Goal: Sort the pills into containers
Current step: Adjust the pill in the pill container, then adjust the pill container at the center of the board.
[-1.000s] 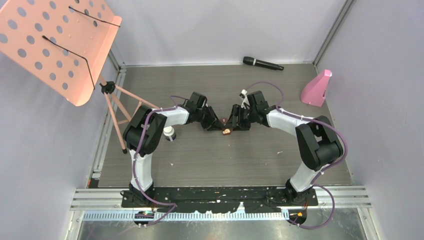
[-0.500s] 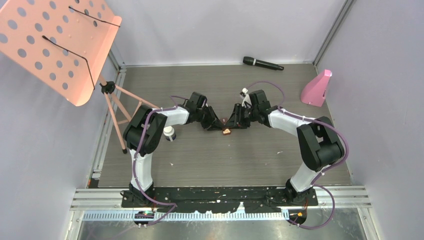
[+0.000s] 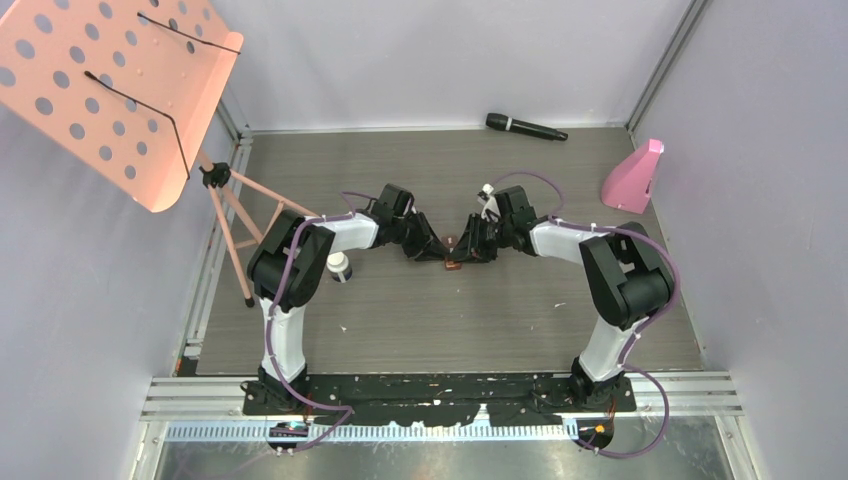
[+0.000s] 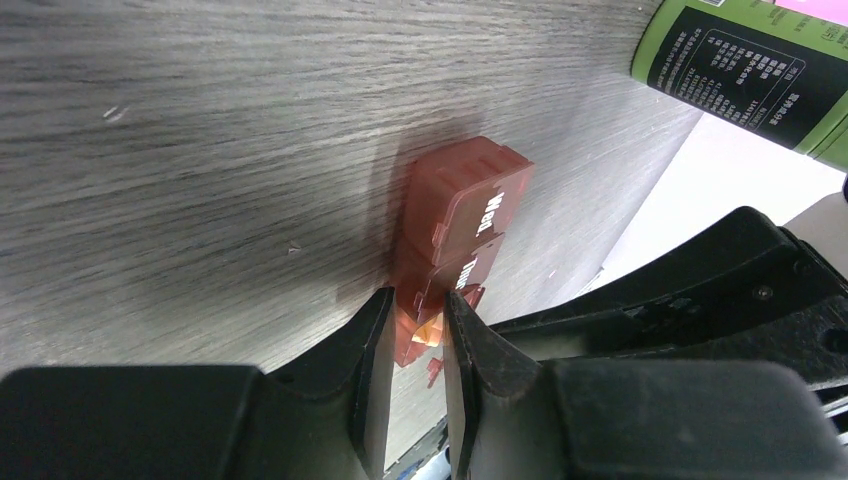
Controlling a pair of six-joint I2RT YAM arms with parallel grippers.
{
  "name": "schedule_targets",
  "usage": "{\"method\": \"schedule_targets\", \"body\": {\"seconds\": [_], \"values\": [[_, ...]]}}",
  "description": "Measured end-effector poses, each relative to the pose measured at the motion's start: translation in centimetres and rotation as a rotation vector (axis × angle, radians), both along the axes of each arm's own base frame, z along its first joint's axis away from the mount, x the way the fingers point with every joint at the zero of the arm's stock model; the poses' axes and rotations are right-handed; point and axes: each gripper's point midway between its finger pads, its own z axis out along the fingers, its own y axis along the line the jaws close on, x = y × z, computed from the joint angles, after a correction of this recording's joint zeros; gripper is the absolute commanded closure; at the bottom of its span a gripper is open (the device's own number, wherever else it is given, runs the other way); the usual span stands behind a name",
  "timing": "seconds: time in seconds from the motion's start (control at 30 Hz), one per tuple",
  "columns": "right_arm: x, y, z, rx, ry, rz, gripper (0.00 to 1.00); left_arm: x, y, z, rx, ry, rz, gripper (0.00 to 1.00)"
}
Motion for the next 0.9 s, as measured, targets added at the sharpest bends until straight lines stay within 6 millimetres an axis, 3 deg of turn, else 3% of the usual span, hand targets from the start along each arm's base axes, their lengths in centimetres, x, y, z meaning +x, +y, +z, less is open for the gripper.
{"method": "schedule_targets", "body": {"seconds": [0.23, 0.43, 0.5, 0.7, 0.9], "values": [[1.1, -0.6, -0.4, -0.066, 0.013, -0.040, 0.77, 0.0, 0.0, 0.0, -0.002, 0.002, 0.000, 0.76], [1.8, -1.7, -0.9, -0.161, -0.003, -0.056, 0.74, 0.1, 0.1, 0.0, -0.005, 0.003, 0.001, 0.76], [1.7, -1.8, -1.0, -0.172, -0.003, -0.050, 0.69, 0.1, 0.0, 0.0, -0.007, 0.004, -0.001, 0.76], [1.1, -1.8, -1.0, -0.183, -0.011, -0.011, 0.32, 0.1, 0.0, 0.0, -0.011, 0.007, -0.003, 0.76], [1.0, -1.7, 0.9, -0.163, -0.087, 0.015, 0.24, 0.1, 0.0, 0.0, -0.016, 0.019, 0.006, 0.76]]}}
